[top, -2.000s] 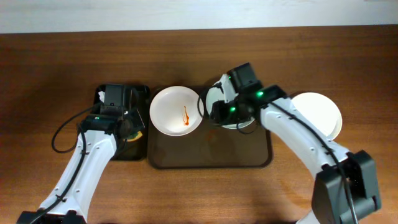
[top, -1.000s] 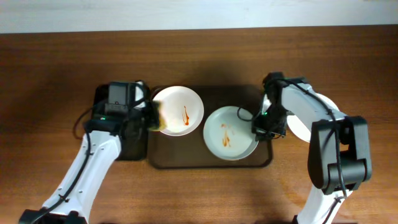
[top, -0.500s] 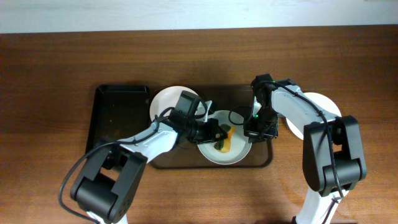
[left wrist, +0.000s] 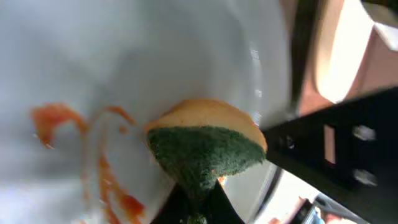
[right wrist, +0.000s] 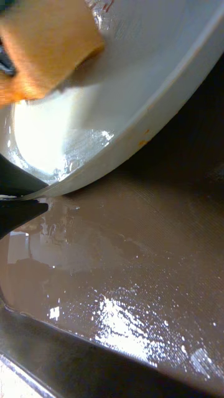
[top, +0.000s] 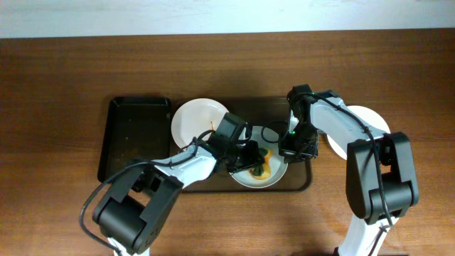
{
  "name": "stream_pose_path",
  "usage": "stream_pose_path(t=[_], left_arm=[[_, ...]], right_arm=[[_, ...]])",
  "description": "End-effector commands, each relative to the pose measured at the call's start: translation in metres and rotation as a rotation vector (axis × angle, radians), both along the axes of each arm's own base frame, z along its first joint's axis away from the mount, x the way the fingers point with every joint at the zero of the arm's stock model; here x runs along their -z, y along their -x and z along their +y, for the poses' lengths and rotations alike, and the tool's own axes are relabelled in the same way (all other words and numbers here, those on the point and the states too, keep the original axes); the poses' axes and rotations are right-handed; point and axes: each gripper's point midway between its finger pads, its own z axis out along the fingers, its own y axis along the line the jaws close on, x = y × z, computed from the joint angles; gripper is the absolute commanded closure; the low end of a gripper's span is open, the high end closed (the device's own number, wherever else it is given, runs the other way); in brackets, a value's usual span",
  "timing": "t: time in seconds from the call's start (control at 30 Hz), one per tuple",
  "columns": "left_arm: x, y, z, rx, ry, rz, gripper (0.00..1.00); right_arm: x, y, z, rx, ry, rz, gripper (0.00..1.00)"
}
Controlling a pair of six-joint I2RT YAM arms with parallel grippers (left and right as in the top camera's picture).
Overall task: Clean dirty plates on tray and stack at the side
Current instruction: 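Scrub the pale blue plate with the sponge in the left gripper, then carry the pale blue plate right and stack it on the first plate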
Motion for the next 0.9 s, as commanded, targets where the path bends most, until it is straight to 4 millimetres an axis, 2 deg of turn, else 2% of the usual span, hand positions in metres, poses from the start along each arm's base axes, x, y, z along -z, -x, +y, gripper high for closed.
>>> stream_pose_path(t=[0.0,0.03,0.1,0.17,0.2,0.23,0.3,0.33,0.4,0.47,0.57,0.63,0.7,0.77,0.87], left_arm=[[0.041,-0.007,0.023,-0.052,-0.168,-0.014,1.0],[0.044,-0.008,0.028,-0.019,-0.201,-0.052,1.0],[0.048,-0.016,0.056,-0.048,-0.29,-0.06,1.0],[0.034,-0.032,0.078,-0.061,-0.317,-0.111,1.0],[0.021,-0.042,0.088,-0.084,-0.324,-0.144,1.0],[0.015,-0.042,0.094,-0.091,-0.341,-0.157,1.0],[-0.011,-0.041,0.087,-0.009,-0.306,-0.241,1.0],[-0.04,-0.039,0.086,-0.01,-0.272,-0.282,1.0],[-0.072,-0.036,0.093,-0.032,-0.269,-0.331,1.0],[-0.095,-0.038,0.123,-0.116,-0.363,-0.384,1.0],[-0.09,-0.037,0.169,-0.204,-0.493,-0.334,1.0],[-0.085,-0.041,0.204,-0.281,-0.528,-0.273,1.0],[-0.082,-0.046,0.239,-0.369,-0.56,-0.228,1.0],[-0.079,-0.048,0.276,-0.461,-0.601,-0.188,1.0],[-0.079,-0.05,0.304,-0.534,-0.62,-0.169,1.0]], right_arm=[[-0.005,0.0,-0.005,-0.014,0.022,-0.019,0.96],[-0.005,0.0,-0.005,-0.014,0.022,-0.019,0.96],[-0.005,0.001,-0.005,-0.014,0.022,-0.019,0.96],[-0.005,0.0,-0.005,-0.014,0.022,-0.019,0.96],[-0.005,0.0,-0.005,-0.014,0.022,-0.019,0.96],[-0.005,0.0,-0.005,-0.014,0.022,-0.019,0.96],[-0.005,0.0,-0.005,-0.014,0.022,-0.019,0.96],[-0.005,0.001,-0.005,-0.014,0.022,-0.018,0.96],[-0.005,0.001,-0.005,-0.014,0.022,-0.017,0.96],[-0.005,-0.001,-0.005,-0.014,0.021,-0.024,0.96],[-0.011,-0.019,-0.008,-0.017,0.043,-0.108,0.96],[-0.036,-0.034,-0.019,-0.023,0.111,-0.207,0.96],[-0.083,-0.047,-0.037,-0.015,0.201,-0.37,0.96],[-0.123,-0.047,-0.056,0.002,0.291,-0.49,0.96],[-0.161,-0.04,-0.068,-0.026,0.443,-0.611,0.96]])
